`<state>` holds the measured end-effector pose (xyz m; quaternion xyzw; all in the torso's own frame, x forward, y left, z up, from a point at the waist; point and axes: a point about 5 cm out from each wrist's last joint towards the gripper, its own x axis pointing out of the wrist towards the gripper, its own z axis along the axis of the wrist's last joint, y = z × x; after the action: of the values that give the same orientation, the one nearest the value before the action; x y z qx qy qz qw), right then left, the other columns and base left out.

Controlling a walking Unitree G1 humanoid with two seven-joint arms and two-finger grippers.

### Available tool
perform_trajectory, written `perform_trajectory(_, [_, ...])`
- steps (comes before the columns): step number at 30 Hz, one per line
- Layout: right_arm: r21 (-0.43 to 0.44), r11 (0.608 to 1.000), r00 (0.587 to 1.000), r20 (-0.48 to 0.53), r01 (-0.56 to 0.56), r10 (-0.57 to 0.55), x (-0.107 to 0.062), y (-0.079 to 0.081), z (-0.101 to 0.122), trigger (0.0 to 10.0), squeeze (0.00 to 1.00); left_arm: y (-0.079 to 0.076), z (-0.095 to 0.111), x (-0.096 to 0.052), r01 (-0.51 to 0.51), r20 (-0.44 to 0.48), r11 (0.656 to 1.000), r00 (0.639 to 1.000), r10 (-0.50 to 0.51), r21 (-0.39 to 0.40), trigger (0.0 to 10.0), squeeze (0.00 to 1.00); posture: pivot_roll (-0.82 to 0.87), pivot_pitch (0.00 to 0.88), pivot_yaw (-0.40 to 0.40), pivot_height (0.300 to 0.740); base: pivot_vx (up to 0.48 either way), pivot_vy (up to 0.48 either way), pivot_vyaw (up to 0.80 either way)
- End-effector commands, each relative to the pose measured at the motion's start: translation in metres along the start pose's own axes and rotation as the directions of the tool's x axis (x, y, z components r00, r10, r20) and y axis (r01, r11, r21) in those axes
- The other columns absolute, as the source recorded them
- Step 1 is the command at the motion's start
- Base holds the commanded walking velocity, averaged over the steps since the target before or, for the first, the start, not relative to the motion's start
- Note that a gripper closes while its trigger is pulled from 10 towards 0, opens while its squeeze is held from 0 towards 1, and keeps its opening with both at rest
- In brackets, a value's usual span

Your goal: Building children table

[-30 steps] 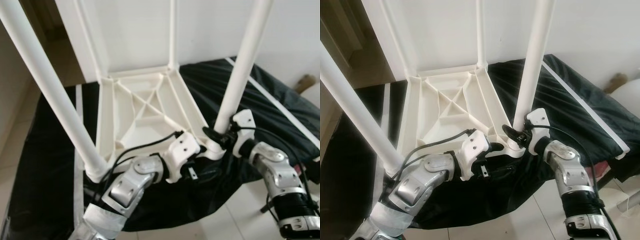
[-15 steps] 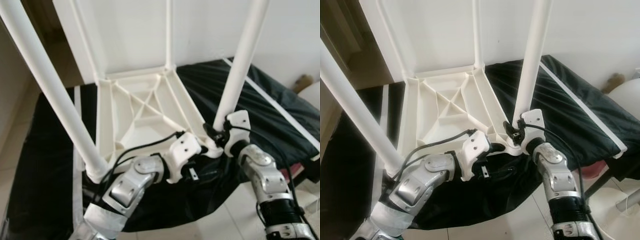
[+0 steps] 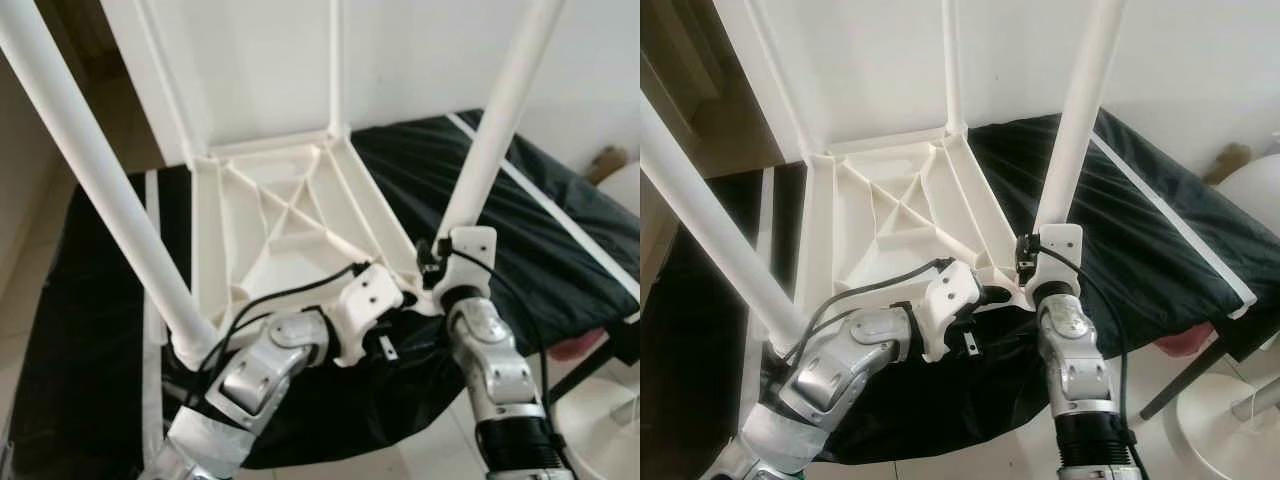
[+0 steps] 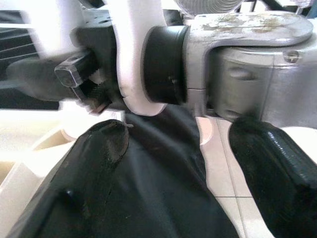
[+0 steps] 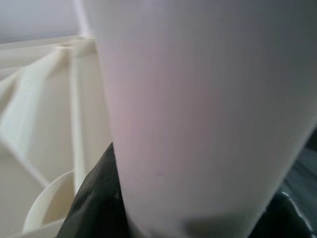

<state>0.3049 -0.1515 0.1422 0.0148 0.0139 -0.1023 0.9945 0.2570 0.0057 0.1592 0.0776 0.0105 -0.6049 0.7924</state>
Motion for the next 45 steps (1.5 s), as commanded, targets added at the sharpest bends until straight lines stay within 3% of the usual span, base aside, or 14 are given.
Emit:
perform_trajectory(1, [-0.024, 0.994, 0.981, -0.157, 0.110, -0.113, -0.005, -0.011, -0.031, 10.0, 0.00, -0.003, -0.001, 0.000, 0.022, -0.001, 1.000, 1.000, -0.022, -0.003, 10.0, 0.00, -0.09, 0.000, 0.040, 0.740, 0.000, 0.000, 0.00])
perform_trajectory(4, [0.017, 0.998, 0.988, -0.147, 0.059, -0.056, -0.006, 0.004, -0.027, 10.0, 0.00, -0.003, -0.001, 0.000, 0.021, 0.000, 1.000, 1.000, -0.021, -0.005, 10.0, 0.00, -0.09, 0.000, 0.039, 0.740, 0.000, 0.000, 0.00])
perform_trajectory(6, [0.021, 0.999, 0.989, -0.143, 0.049, -0.045, -0.006, 0.006, -0.026, 10.0, 0.00, -0.003, -0.002, 0.000, 0.021, 0.000, 1.000, 1.000, -0.021, -0.006, 10.0, 0.00, -0.09, 0.000, 0.039, 0.740, 0.000, 0.000, 0.00])
perform_trajectory(26, [-0.032, 0.995, 0.989, -0.107, 0.096, -0.098, -0.006, -0.003, -0.021, 10.0, 0.00, -0.003, -0.002, 0.001, 0.026, 0.002, 1.000, 1.000, -0.026, -0.003, 10.0, 0.00, -0.10, 0.000, 0.037, 0.740, 0.000, 0.000, 0.00])
perform_trajectory(27, [-0.033, 0.997, 0.995, -0.067, 0.073, -0.075, -0.006, -0.003, -0.016, 10.0, 1.00, -0.003, -0.002, 0.001, 0.028, 0.001, 1.000, 1.000, -0.028, -0.004, 10.0, 0.00, -0.10, 0.000, 0.037, 0.740, 0.000, 0.000, 0.00])
perform_trajectory(32, [-0.029, 0.999, 1.000, 0.011, 0.015, -0.015, -0.008, -0.005, -0.007, 10.0, 1.00, -0.003, -0.003, 0.000, 0.030, -0.002, 1.000, 1.000, -0.030, -0.008, 10.0, 0.00, -0.10, 0.000, 0.039, 0.740, 0.000, 0.000, 0.00])
perform_trajectory(37, [-0.012, 0.997, 0.994, 0.068, -0.082, 0.082, -0.013, -0.017, -0.003, 10.0, 1.00, -0.003, -0.003, -0.001, 0.028, -0.003, 1.000, 1.000, -0.028, -0.004, 10.0, 0.00, -0.10, 0.000, 0.037, 0.740, 0.000, 0.000, 0.00])
perform_trajectory(41, [0.000, 0.991, 0.990, 0.063, -0.130, 0.130, -0.015, -0.025, -0.005, 10.0, 1.00, -0.003, -0.003, -0.001, 0.027, -0.003, 1.000, 1.000, -0.027, -0.004, 10.0, 0.00, -0.09, 0.000, 0.039, 0.740, 0.000, 0.000, 0.00])
perform_trajectory(42, [-0.005, 0.987, 0.985, 0.061, -0.161, 0.161, -0.015, -0.031, -0.006, 10.0, 0.56, -0.003, -0.003, -0.001, 0.027, -0.004, 1.000, 1.000, -0.027, -0.004, 10.0, 0.00, -0.09, 0.000, 0.039, 0.740, 0.000, 0.000, 0.00])
perform_trajectory(43, [-0.005, 0.987, 0.985, 0.061, -0.161, 0.161, -0.015, -0.031, -0.006, 10.0, 0.56, -0.003, -0.003, -0.001, 0.027, -0.004, 1.000, 1.000, -0.027, -0.004, 10.0, 0.00, -0.09, 0.000, 0.039, 0.740, 0.000, 0.000, 0.00])
perform_trajectory(44, [-0.010, 0.975, 0.973, 0.054, -0.224, 0.224, -0.014, -0.041, -0.007, 10.0, 0.00, -0.003, -0.003, -0.001, 0.028, -0.004, 1.000, 1.000, -0.028, -0.004, 10.0, 0.00, -0.10, 0.000, 0.046, 0.740, 0.000, 0.000, 0.00])
perform_trajectory(45, [-0.020, 0.956, 0.955, 0.053, -0.292, 0.292, -0.012, -0.049, -0.007, 10.0, 0.00, -0.003, -0.003, -0.002, 0.030, -0.005, 1.000, 1.000, -0.030, -0.003, 10.0, 0.00, -0.10, 0.000, 0.049, 0.740, 0.000, 0.000, 0.00])
